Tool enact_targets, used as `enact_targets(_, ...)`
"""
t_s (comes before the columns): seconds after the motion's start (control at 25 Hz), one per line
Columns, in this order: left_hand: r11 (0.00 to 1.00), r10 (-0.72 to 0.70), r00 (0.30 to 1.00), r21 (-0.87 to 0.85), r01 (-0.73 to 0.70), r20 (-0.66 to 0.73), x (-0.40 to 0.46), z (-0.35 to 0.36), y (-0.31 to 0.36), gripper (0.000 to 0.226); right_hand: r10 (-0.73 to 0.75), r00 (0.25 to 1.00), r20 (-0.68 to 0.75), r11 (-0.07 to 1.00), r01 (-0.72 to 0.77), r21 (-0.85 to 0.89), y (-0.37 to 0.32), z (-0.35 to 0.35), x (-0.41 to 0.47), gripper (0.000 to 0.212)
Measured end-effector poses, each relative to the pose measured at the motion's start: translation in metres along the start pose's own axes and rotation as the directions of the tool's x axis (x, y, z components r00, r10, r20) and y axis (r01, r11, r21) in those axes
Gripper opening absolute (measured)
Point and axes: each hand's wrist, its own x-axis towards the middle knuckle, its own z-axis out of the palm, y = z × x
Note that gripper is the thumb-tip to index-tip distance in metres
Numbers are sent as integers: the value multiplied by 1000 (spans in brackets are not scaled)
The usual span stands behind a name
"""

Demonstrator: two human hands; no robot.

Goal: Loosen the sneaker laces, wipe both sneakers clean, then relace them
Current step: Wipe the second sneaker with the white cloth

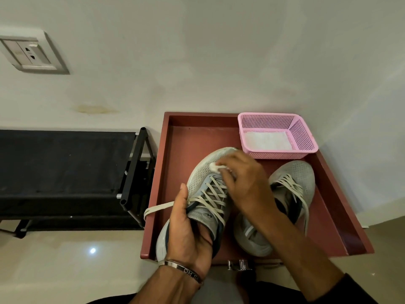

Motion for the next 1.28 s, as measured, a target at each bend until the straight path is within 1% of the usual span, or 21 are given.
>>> enact_targets(0.04,1000,9,1000,-6,-9,1,0,0,0,63,-34,999,37,999,33,15,-2,1,-1,14)
enact_targets(0.08,1000,13,1000,3,-13,3,-1,-1,0,63,-23,999,23,1000,23,17,2,-1,2,15)
enact_targets(0.16,999,7,1000,41,-7,2,-3,0,1,62,73,990,-120,997,-75,-13,11,-10,9,15)
enact_targets(0.2,999,5,1000,48,-4,-4,-3,1,1,62,106,983,-148,994,-110,-23,10,-11,9,15)
enact_targets(0.24,999,1,1000,44,-1,-3,-5,3,1,62,101,988,-118,994,-104,-19,4,-7,7,15)
enact_targets(0.32,999,-4,1000,39,4,-3,-6,4,2,60,12,1000,-8,1000,-12,5,-9,2,1,15)
enact_targets(0.36,999,0,1000,51,0,-7,-6,4,1,60,0,1000,-6,1000,0,9,-8,1,1,15)
enact_targets(0.48,993,29,1000,113,-29,-2,-8,4,-2,59,121,975,-186,991,-129,-33,5,-12,13,15)
enact_targets(0.52,992,35,999,119,-34,-5,-9,4,-4,59,141,973,-182,988,-151,-38,5,-11,13,15)
enact_targets(0.56,992,38,999,118,-37,-9,-10,5,-5,58,128,984,-125,990,-134,-39,-1,-7,10,16)
enact_targets(0.64,991,50,999,124,-48,-11,-11,8,-3,56,47,999,-7,998,-47,-43,-11,1,3,16)
enact_targets(0.68,989,55,998,137,-53,-8,-12,9,-3,56,47,999,-10,998,-47,-38,-9,-2,4,16)
enact_targets(0.8,982,42,999,183,-42,7,-16,12,-6,57,158,966,-206,982,-176,-72,12,-20,18,17)
enact_targets(0.84,983,33,999,180,-33,4,-17,12,-9,57,167,964,-208,980,-186,-74,11,-20,17,17)
enact_targets(0.88,985,29,1000,170,-28,-1,-18,11,-10,57,137,978,-160,987,-149,-68,3,-14,13,17)
enact_targets(0.96,992,30,999,127,-27,-21,-15,8,-11,57,6,1000,12,998,-5,-63,-19,2,3,17)
enact_targets(1.0,992,41,999,118,-37,-27,-14,7,-11,57,-25,998,50,998,29,-64,-19,3,1,17)
enact_targets(1.04,991,55,998,123,-51,-25,-13,6,-10,57,-2,1000,27,997,4,-73,-11,-1,5,17)
enact_targets(1.16,987,72,997,144,-68,-22,-13,4,-8,56,135,965,-226,985,-156,-76,18,-22,18,15)
enact_targets(1.2,988,69,997,139,-65,-28,-12,4,-7,56,157,960,-232,983,-175,-60,18,-21,14,15)
enact_targets(1.28,993,63,998,105,-59,-33,-9,4,-5,57,81,991,-106,995,-86,-43,1,-8,3,15)
